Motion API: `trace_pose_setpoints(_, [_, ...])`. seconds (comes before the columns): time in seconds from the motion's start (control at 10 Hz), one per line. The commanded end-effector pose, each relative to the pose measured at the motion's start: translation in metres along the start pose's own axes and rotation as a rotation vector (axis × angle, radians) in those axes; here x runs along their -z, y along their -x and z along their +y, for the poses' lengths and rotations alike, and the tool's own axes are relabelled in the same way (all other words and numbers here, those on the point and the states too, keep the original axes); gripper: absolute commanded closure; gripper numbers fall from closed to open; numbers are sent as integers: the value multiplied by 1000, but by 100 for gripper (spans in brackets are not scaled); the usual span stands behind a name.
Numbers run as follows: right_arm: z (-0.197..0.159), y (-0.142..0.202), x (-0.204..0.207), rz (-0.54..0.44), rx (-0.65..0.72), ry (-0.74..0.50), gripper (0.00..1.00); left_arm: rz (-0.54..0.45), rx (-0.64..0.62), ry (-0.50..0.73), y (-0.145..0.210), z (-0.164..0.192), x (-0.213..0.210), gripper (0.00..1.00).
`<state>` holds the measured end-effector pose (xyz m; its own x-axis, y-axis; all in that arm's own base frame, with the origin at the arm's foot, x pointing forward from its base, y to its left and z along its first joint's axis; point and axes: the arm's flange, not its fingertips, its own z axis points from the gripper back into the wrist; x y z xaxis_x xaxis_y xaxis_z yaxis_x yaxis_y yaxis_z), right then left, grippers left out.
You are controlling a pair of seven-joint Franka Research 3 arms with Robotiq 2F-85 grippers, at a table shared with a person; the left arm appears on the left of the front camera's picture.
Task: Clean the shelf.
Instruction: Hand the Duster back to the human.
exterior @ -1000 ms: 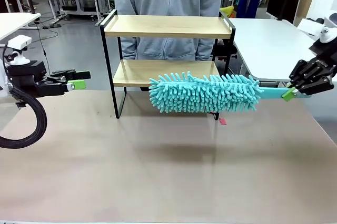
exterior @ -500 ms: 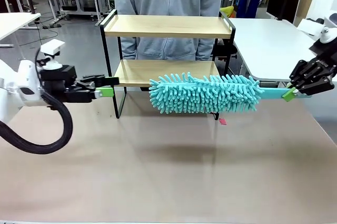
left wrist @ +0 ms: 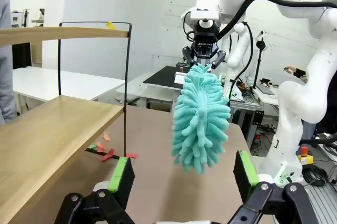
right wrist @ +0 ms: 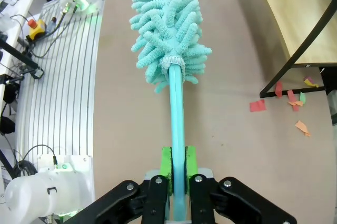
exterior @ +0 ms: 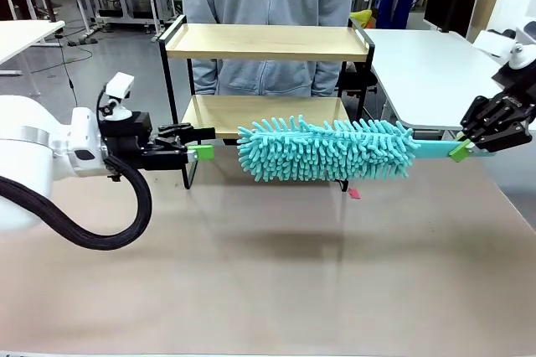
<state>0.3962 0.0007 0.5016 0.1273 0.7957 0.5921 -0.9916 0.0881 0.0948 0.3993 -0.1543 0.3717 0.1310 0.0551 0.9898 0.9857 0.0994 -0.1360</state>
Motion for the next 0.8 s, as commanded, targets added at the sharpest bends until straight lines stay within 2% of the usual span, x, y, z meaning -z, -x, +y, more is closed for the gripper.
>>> trace_pose_setpoints(0.0, [1, -2, -1, -33, 0, 3, 87, -27, 19, 34, 6, 9, 17, 0])
trace_pose_setpoints(0.3, [1, -2, -1, -33, 0, 3, 87, -20, 32, 89, 14, 16, 40, 0])
trace_pose_setpoints(0.7, [1, -2, -1, -33, 0, 3, 87, -42, -26, 173, 18, 22, 68, 0])
